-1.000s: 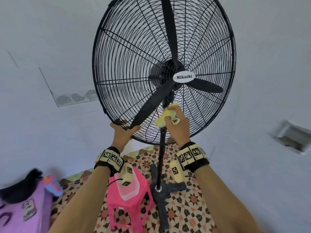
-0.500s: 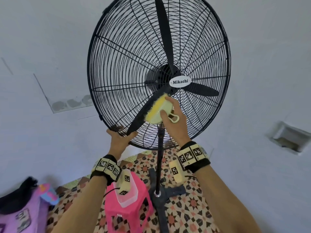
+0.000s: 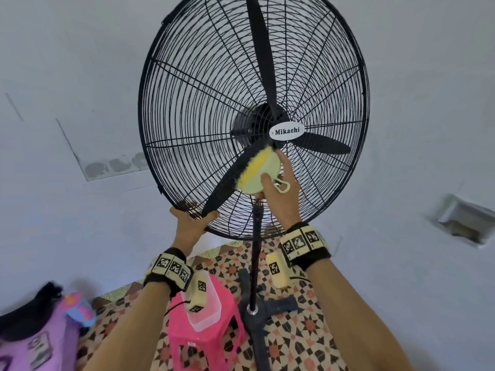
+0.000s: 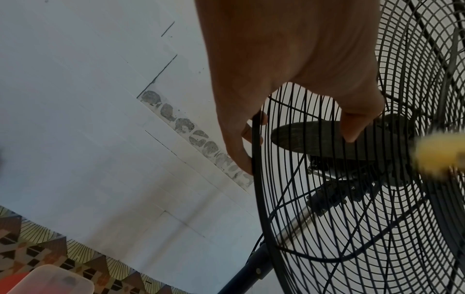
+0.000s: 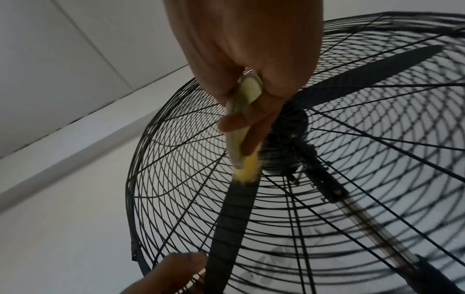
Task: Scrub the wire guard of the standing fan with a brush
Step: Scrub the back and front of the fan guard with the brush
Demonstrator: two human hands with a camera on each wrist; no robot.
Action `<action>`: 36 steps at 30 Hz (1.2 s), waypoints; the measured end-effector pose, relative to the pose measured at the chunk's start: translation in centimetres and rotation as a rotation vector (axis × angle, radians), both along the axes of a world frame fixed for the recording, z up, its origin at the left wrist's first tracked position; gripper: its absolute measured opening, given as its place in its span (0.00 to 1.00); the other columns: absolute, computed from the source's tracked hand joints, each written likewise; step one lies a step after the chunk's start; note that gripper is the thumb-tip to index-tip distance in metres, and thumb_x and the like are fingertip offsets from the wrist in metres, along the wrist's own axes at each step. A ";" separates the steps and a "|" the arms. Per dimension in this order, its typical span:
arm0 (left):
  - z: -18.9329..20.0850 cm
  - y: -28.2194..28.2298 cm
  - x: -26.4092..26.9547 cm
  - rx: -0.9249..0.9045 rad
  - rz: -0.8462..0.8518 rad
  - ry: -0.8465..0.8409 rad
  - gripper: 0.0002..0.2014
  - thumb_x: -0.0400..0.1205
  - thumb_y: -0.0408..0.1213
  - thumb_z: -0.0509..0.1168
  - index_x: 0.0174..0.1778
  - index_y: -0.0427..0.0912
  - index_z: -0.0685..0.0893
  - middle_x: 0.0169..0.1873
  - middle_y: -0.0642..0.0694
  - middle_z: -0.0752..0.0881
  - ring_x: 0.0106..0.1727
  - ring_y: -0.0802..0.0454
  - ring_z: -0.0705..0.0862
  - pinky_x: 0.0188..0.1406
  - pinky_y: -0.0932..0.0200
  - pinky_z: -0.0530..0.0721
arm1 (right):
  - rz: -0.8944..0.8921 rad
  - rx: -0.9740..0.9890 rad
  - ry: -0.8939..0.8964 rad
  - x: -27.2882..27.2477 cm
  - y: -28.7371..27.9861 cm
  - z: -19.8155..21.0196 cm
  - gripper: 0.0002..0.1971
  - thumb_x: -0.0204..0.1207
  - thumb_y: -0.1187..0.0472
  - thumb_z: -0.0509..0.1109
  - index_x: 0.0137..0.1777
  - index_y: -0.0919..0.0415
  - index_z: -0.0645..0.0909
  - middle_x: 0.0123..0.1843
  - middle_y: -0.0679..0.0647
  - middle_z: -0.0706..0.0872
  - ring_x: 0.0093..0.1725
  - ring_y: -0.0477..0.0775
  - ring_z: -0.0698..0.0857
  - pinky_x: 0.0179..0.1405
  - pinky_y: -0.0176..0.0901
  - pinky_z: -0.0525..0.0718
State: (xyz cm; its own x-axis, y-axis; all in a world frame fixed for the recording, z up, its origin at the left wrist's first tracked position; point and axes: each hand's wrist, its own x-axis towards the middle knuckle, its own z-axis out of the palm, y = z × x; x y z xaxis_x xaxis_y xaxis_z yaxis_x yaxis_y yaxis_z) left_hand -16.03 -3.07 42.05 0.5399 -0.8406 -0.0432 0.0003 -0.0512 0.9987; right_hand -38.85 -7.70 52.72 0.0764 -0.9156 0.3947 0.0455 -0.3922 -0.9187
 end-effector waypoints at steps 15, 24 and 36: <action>0.3 0.1 0.0 -0.051 -0.020 0.004 0.61 0.64 0.51 0.88 0.81 0.51 0.49 0.75 0.43 0.75 0.73 0.41 0.81 0.70 0.33 0.85 | -0.147 0.097 -0.060 -1.5 -1.7 0.9 0.29 0.79 0.66 0.72 0.79 0.45 0.76 0.63 0.50 0.84 0.57 0.55 0.88 0.41 0.62 0.94; -0.4 0.0 0.3 -0.031 -0.017 -0.057 0.58 0.61 0.59 0.87 0.72 0.60 0.49 0.73 0.45 0.78 0.70 0.45 0.83 0.71 0.36 0.85 | -0.055 -0.018 -0.090 -1.9 -2.8 2.5 0.28 0.81 0.69 0.72 0.79 0.50 0.76 0.66 0.56 0.83 0.54 0.50 0.90 0.32 0.46 0.92; -0.9 -0.5 0.7 -0.026 -0.018 -0.058 0.58 0.68 0.50 0.88 0.80 0.53 0.50 0.72 0.44 0.79 0.70 0.45 0.82 0.69 0.37 0.86 | -0.133 -0.025 -0.068 -1.0 -3.3 3.2 0.29 0.80 0.68 0.72 0.79 0.47 0.78 0.61 0.47 0.86 0.51 0.53 0.90 0.32 0.53 0.93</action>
State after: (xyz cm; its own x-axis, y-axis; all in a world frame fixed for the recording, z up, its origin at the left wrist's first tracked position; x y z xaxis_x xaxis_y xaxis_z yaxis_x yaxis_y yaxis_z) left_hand -15.35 -3.57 41.11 0.5256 -0.8507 0.0095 -0.0584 -0.0249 0.9980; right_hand -39.86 -10.96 55.88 -0.0724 -0.9059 0.4173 0.0538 -0.4214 -0.9053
